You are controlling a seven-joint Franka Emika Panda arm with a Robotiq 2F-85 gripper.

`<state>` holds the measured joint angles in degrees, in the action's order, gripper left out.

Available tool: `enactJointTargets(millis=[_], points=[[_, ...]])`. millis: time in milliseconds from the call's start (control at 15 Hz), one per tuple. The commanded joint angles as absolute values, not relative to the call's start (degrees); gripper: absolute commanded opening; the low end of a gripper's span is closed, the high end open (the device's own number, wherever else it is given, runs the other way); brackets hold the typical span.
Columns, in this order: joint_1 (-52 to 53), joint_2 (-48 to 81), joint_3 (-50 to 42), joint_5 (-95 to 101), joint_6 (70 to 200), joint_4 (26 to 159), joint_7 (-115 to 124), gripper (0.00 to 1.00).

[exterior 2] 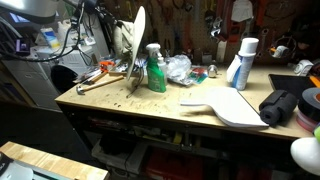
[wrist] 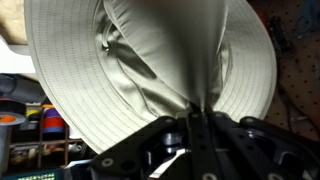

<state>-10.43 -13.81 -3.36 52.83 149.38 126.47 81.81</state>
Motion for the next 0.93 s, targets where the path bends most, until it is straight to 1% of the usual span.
enactJointTargets(millis=[0, 400, 467, 733, 800, 867], points=[[-8.0, -16.5, -3.7, 46.4, 151.8, 129.9, 72.9, 0.01], [-4.7, -15.5, -4.1, 28.0, 158.8, 131.1, 50.8, 0.01], [-2.3, -14.8, -6.5, 27.4, 160.0, 130.6, 47.4, 0.01], [11.6, -14.1, -17.6, 13.9, 159.5, 130.8, 29.3, 0.01], [9.9, -13.7, -17.4, 11.5, 160.4, 130.0, 25.0, 0.01], [7.9, -13.3, -14.5, 16.1, 158.9, 129.7, 32.2, 0.01]])
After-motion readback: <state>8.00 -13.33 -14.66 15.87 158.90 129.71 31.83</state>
